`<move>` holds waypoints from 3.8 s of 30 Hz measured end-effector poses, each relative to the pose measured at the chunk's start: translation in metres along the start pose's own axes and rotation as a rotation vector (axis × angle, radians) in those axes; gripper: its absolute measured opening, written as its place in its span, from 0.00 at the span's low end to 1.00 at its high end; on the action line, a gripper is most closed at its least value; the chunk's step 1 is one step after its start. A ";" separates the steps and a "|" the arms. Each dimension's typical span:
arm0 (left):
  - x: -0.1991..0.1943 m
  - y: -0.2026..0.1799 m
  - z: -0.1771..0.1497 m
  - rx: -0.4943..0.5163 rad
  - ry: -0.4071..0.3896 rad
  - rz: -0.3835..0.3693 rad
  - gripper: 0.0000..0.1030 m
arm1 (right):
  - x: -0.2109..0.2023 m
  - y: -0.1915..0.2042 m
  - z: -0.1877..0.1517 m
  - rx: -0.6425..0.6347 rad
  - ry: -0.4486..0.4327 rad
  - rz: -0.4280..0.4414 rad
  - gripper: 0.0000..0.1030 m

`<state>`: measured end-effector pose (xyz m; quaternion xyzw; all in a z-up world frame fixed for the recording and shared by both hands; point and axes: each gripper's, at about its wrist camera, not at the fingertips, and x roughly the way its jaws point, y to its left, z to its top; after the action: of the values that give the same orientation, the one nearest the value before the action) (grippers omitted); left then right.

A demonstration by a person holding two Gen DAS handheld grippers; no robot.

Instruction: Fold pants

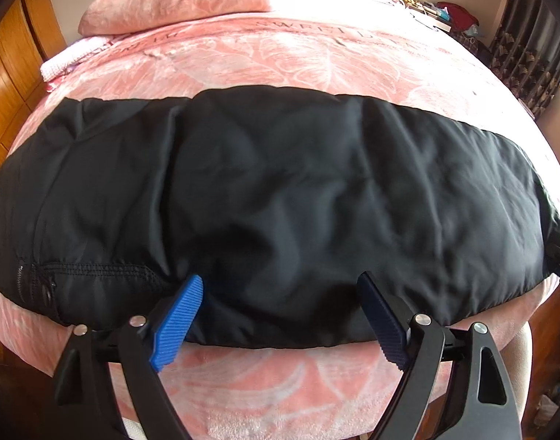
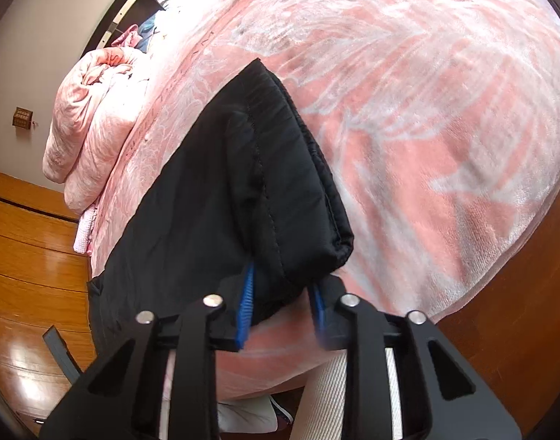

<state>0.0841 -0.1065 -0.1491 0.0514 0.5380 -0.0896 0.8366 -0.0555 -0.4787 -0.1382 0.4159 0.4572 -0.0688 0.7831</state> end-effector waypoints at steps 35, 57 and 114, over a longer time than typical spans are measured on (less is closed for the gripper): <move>-0.020 0.042 0.012 -0.035 -0.089 -0.044 0.91 | -0.042 0.145 0.016 -0.407 -0.250 -0.065 0.10; -0.066 0.184 -0.011 -0.281 -0.171 0.092 0.91 | 0.123 0.343 -0.150 -0.952 0.182 0.153 0.11; -0.045 0.249 -0.043 -0.292 -0.049 0.128 0.92 | 0.121 0.316 -0.148 -0.788 0.136 -0.109 0.29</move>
<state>0.0787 0.1497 -0.1286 -0.0388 0.5203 0.0415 0.8521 0.0702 -0.1365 -0.0806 0.0624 0.5209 0.0982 0.8457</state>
